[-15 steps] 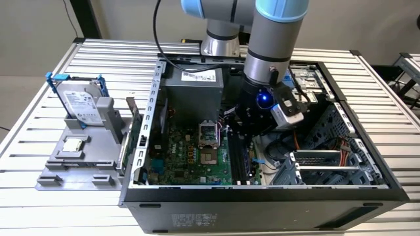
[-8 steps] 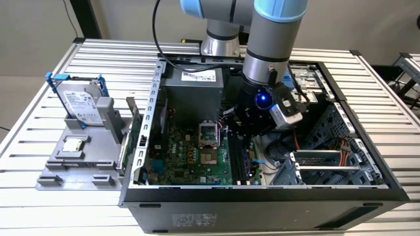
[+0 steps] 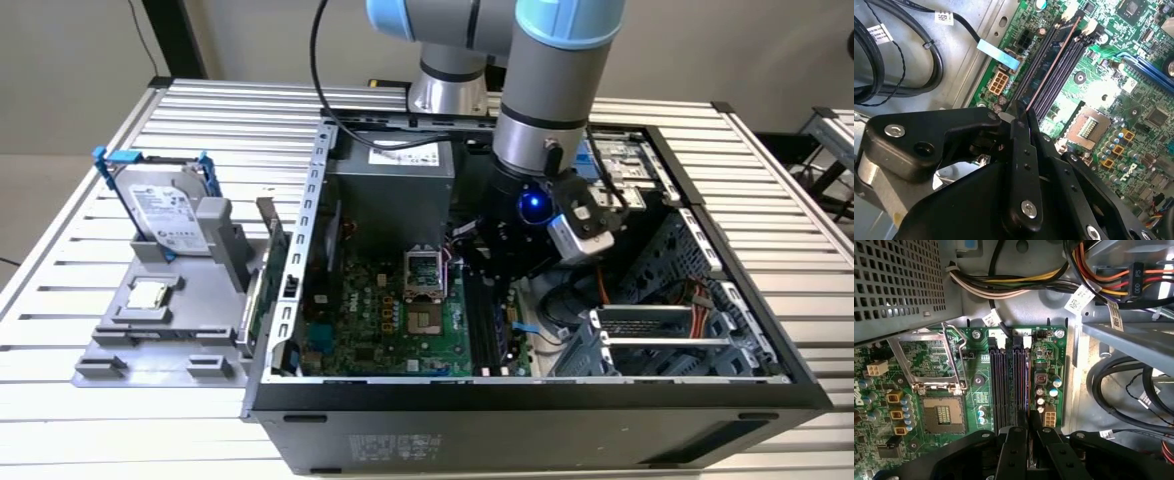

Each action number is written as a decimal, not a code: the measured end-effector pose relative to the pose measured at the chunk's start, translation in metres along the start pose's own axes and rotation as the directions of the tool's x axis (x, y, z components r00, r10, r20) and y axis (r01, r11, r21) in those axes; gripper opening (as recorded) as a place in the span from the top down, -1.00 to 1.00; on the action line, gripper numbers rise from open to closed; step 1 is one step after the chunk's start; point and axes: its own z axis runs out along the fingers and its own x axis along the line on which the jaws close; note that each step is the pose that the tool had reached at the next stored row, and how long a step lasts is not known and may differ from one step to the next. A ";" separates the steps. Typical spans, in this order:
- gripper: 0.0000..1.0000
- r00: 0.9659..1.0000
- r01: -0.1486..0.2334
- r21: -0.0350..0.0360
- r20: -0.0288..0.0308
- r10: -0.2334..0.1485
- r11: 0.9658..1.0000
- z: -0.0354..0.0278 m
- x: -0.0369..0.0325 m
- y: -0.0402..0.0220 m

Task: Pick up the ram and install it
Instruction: 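Insert the ram into the slot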

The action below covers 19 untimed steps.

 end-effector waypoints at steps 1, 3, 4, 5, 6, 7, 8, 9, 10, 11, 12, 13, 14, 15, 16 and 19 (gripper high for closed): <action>1.00 1.000 0.000 0.000 0.000 0.000 1.000 0.0014 0.0000 0.0002; 1.00 1.000 0.000 0.000 0.000 0.000 1.000 0.0020 0.0000 0.0005; 1.00 1.000 0.000 0.000 0.000 0.000 1.000 0.0021 -0.0001 0.0006; 1.00 1.000 0.000 -0.001 -0.001 0.000 1.000 0.0022 -0.0002 0.0006; 1.00 1.000 0.000 0.000 -0.001 0.000 1.000 0.0022 -0.0003 0.0006; 1.00 1.000 0.000 0.000 -0.002 0.000 1.000 0.0022 -0.0004 0.0006; 1.00 1.000 0.000 0.000 -0.002 0.000 1.000 0.0022 -0.0005 0.0006; 1.00 1.000 0.000 0.001 -0.002 0.000 1.000 0.0022 -0.0008 0.0007; 1.00 1.000 0.001 0.001 -0.003 -0.001 1.000 0.0022 -0.0010 0.0007; 1.00 1.000 0.001 0.002 -0.003 -0.001 1.000 0.0022 -0.0010 0.0007; 1.00 1.000 0.000 0.003 -0.003 0.000 1.000 0.0023 -0.0011 0.0008; 1.00 1.000 0.001 0.005 -0.004 -0.001 1.000 0.0024 -0.0011 0.0008; 1.00 1.000 0.001 0.007 -0.004 -0.001 1.000 0.0025 -0.0012 0.0009; 1.00 1.000 0.001 0.007 -0.004 -0.001 1.000 0.0028 -0.0012 0.0011; 1.00 1.000 0.001 0.010 -0.004 -0.001 1.000 0.0026 -0.0012 0.0009; 1.00 1.000 0.001 0.019 -0.004 -0.001 1.000 0.0061 -0.0012 0.0025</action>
